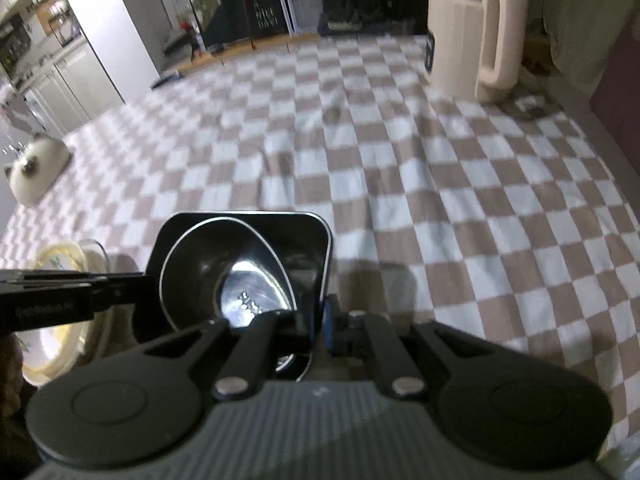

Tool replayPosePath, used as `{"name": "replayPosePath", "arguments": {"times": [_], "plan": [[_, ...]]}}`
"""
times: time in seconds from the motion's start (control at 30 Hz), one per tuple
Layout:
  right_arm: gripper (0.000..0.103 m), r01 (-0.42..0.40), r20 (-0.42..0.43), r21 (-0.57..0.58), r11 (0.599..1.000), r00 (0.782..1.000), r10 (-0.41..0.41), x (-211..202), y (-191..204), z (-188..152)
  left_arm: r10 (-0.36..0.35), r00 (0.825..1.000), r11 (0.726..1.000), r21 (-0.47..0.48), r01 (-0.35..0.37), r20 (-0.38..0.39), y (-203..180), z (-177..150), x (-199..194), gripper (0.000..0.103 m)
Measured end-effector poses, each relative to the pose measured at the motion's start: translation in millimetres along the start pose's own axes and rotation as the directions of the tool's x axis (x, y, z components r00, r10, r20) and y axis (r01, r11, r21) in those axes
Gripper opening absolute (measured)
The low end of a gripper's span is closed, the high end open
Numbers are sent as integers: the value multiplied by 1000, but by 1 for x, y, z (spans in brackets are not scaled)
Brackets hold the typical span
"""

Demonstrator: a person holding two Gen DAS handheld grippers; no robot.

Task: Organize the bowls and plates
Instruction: 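Lift the steel tray holding the bowl with both grippers, then carry the tray with both grippers over the cream bowl on the plate stack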

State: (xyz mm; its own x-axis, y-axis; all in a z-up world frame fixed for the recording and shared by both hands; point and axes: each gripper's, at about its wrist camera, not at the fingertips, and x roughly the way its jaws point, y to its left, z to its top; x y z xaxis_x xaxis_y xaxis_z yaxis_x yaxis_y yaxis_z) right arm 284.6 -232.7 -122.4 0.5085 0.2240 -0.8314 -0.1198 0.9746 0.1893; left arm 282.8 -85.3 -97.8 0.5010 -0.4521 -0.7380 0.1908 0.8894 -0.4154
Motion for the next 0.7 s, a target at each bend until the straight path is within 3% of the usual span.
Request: {"name": "replayPosePath", "arguments": {"times": [0.37, 0.6, 0.7], "plan": [[7, -108, 181, -8, 994, 978, 108, -37, 46, 7, -22, 981, 999, -35, 30, 193, 26, 9, -78, 9], [7, -189, 231, -34, 981, 954, 192, -44, 77, 13, -13, 955, 996, -78, 37, 295, 56, 1, -127, 9], [7, -219, 245, -37, 975, 944, 222, -43, 97, 7, 14, 951, 997, -72, 8, 309, 69, -5, -139, 9]]}}
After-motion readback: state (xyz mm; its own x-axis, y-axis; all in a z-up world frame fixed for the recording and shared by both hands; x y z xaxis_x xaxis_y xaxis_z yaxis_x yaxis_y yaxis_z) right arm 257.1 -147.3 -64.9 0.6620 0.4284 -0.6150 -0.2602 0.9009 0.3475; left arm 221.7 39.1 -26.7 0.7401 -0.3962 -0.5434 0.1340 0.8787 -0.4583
